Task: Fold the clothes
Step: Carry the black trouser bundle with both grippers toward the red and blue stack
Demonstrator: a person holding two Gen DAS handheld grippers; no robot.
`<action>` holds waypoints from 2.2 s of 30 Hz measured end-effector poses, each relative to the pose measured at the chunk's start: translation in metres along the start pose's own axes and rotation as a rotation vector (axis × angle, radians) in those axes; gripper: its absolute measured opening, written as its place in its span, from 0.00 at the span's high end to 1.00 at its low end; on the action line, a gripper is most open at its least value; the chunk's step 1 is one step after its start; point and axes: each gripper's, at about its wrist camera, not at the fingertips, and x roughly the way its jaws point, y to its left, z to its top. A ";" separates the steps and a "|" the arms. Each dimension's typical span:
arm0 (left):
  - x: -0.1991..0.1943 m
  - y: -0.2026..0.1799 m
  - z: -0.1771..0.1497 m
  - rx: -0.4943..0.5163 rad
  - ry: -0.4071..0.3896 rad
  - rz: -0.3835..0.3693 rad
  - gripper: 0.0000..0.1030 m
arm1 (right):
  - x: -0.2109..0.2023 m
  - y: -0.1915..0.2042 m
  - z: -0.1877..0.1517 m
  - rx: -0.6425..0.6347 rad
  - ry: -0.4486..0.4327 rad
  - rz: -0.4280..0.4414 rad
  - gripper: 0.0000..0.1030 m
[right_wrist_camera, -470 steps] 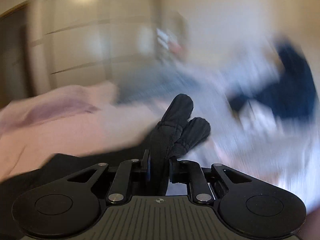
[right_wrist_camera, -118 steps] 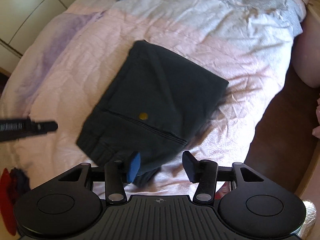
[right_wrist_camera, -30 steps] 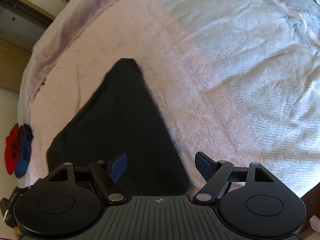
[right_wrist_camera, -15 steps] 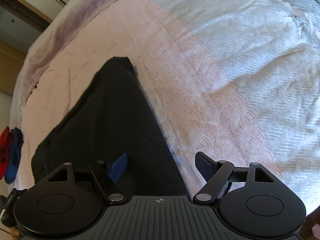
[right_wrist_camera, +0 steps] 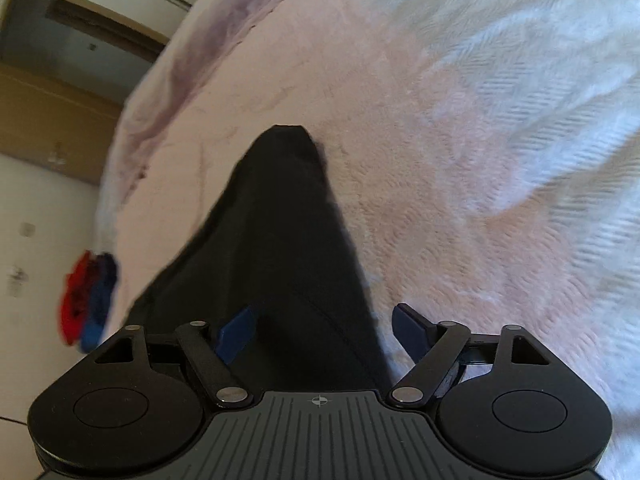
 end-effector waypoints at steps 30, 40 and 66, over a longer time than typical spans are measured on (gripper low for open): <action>-0.030 -0.012 -0.007 0.013 -0.050 -0.021 0.68 | 0.041 0.000 0.028 -0.066 0.191 0.367 0.76; -0.138 -0.061 -0.007 0.027 -0.158 -0.023 0.68 | 0.004 0.099 0.025 -0.074 0.189 0.413 0.76; -0.602 0.031 0.385 0.252 -0.345 -0.003 0.68 | 0.309 0.629 -0.066 -0.133 0.088 0.575 0.76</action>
